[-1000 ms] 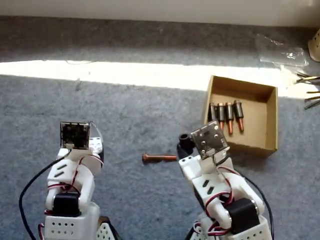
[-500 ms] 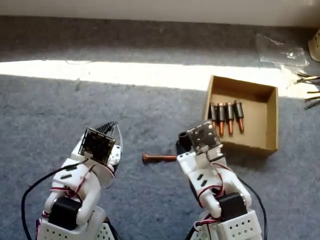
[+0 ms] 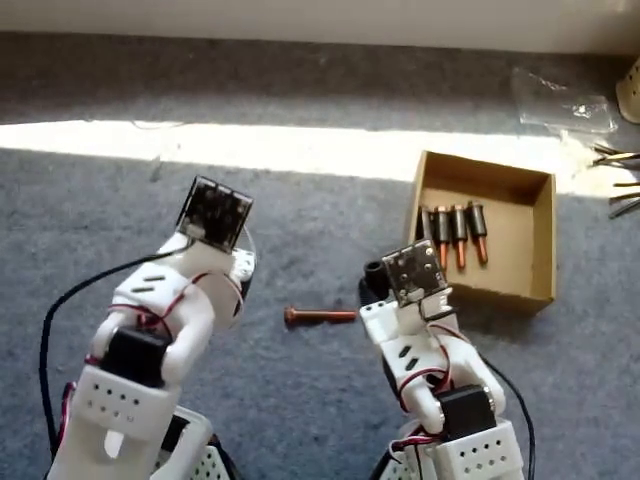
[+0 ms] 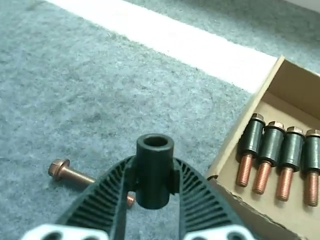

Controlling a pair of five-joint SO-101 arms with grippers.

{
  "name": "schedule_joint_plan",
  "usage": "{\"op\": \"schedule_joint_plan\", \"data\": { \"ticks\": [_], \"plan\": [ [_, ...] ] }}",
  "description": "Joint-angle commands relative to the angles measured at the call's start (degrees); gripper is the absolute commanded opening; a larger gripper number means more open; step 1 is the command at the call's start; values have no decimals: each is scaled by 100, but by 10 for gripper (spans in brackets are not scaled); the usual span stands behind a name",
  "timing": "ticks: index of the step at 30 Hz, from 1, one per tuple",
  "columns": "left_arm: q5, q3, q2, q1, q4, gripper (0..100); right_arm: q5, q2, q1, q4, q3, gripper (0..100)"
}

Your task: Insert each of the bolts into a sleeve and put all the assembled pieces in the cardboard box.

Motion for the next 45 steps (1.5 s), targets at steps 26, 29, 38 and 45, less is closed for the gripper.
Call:
{"op": "schedule_joint_plan", "data": {
  "ticks": [26,29,38,45],
  "plan": [
    [4105,1033,1710,1235,-1556,35,35,-57,75,-180,66,3],
    [4114,1042,1701,1226,-1547,35,35,-57,75,-180,66,3],
    [4281,1095,1727,1332,-1538,35,35,-57,75,-180,75,3],
    [4949,1209,1701,1754,-1424,35,35,-57,75,-180,75,3]
  ]
}}
